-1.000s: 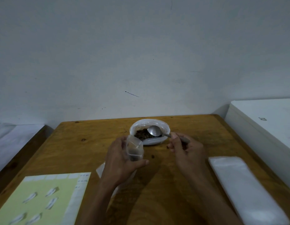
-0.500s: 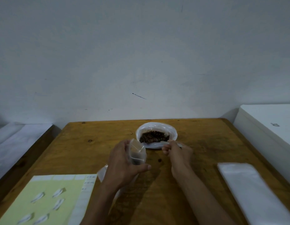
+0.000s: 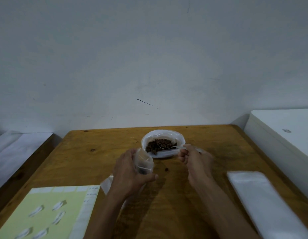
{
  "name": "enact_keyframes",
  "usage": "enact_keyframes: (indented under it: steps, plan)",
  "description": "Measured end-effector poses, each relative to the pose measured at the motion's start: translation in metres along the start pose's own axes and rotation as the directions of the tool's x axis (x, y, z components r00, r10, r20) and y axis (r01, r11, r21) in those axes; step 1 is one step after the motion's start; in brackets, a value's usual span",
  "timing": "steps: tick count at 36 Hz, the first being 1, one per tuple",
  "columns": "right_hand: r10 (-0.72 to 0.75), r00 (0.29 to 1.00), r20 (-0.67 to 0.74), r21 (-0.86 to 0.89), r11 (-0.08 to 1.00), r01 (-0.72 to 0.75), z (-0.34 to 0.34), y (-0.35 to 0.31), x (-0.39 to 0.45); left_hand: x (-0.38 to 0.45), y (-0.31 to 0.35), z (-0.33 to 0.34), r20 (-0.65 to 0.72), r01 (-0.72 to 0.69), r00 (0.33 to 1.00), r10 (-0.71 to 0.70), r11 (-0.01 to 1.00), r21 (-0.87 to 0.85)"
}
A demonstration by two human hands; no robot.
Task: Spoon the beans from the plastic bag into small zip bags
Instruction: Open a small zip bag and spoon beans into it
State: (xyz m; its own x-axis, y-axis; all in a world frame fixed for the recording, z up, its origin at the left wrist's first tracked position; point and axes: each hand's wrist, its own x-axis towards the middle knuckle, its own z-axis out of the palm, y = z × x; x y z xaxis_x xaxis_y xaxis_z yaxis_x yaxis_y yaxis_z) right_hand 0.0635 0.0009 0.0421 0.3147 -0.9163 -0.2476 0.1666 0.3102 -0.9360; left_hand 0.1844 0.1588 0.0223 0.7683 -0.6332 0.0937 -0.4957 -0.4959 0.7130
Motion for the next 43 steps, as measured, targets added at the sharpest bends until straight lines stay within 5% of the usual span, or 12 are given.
enact_keyframes:
  steps: [10,13,16,19,28,36,40,43]
  plan:
    - [-0.074,0.974,0.215,-0.057,0.994,0.089,-0.019,-0.020,-0.042,-0.002,0.007,0.001,0.000,0.002,1.000,-0.002,1.000,0.006]
    - [-0.224,0.910,0.350,-0.218,0.925,0.311,-0.021,-0.020,-0.054,-0.004,0.010,0.003,-0.033,-0.020,0.999,0.020,1.000,-0.006]
    - [-0.373,0.788,0.490,-0.369,0.731,0.575,-0.021,-0.018,-0.062,-0.006,0.012,0.005,-0.057,-0.022,0.998,0.020,0.999,-0.039]
    - [-0.456,0.728,0.512,-0.377,0.642,0.667,-0.021,-0.019,-0.065,-0.008,0.013,0.003,-0.064,-0.004,0.998,-0.002,0.996,-0.094]
    - [-0.582,0.743,0.331,-0.499,0.560,0.661,-0.015,-0.014,-0.035,-0.016,0.012,-0.012,-0.180,-0.017,0.984,-0.017,0.983,-0.185]
    - [-0.445,0.872,0.203,-0.640,0.614,0.463,0.001,0.014,0.000,-0.024,0.012,-0.021,-0.241,-0.058,0.971,-0.006,0.964,-0.260]
    - [-0.391,0.890,0.235,-0.716,0.549,0.430,0.001,0.019,0.005,-0.025,0.013,-0.026,-0.266,-0.068,0.964,-0.012,0.954,-0.292]
    - [-0.437,0.869,0.233,-0.826,0.382,0.414,-0.002,0.020,0.001,-0.025,0.014,-0.027,-0.281,-0.060,0.959,-0.027,0.953,-0.297]
